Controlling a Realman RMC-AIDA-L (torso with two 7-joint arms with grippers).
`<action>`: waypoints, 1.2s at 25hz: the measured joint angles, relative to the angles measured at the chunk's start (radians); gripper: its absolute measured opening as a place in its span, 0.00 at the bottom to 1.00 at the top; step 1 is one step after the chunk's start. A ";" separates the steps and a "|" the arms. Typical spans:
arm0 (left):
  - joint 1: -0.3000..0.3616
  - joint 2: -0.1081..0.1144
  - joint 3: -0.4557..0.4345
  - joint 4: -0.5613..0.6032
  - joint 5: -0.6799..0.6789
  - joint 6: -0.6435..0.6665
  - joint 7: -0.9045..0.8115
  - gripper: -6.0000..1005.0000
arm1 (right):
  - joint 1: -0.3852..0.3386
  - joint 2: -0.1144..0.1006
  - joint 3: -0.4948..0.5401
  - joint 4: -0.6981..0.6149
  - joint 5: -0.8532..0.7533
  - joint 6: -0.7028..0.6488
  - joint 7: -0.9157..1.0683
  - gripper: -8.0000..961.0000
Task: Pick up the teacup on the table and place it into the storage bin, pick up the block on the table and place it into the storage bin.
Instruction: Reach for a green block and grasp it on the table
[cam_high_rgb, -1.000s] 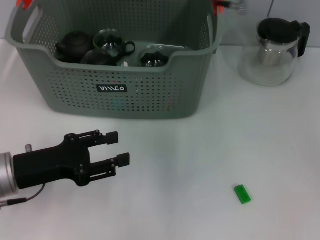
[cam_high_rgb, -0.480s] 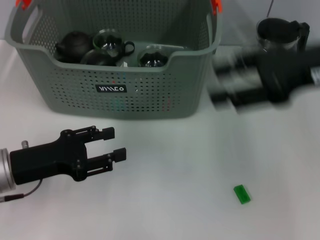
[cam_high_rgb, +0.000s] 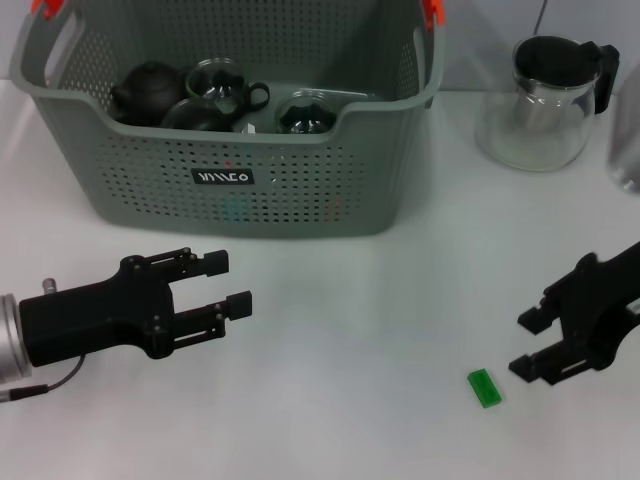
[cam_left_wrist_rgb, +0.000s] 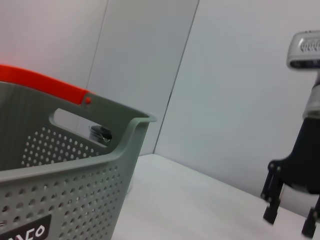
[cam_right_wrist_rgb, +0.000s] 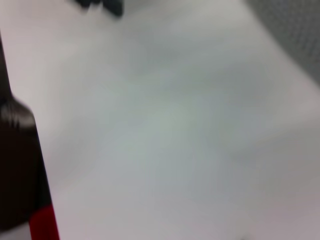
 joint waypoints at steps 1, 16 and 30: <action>0.000 0.000 0.000 0.000 0.000 0.000 0.000 0.66 | 0.001 0.002 -0.034 0.011 -0.020 0.021 0.020 0.71; 0.002 0.000 -0.026 0.000 0.000 -0.006 0.006 0.67 | 0.079 0.008 -0.203 0.227 -0.118 0.190 0.555 0.46; -0.002 -0.002 -0.026 -0.012 0.000 -0.037 0.017 0.67 | 0.065 0.011 -0.372 0.268 -0.112 0.296 0.676 0.44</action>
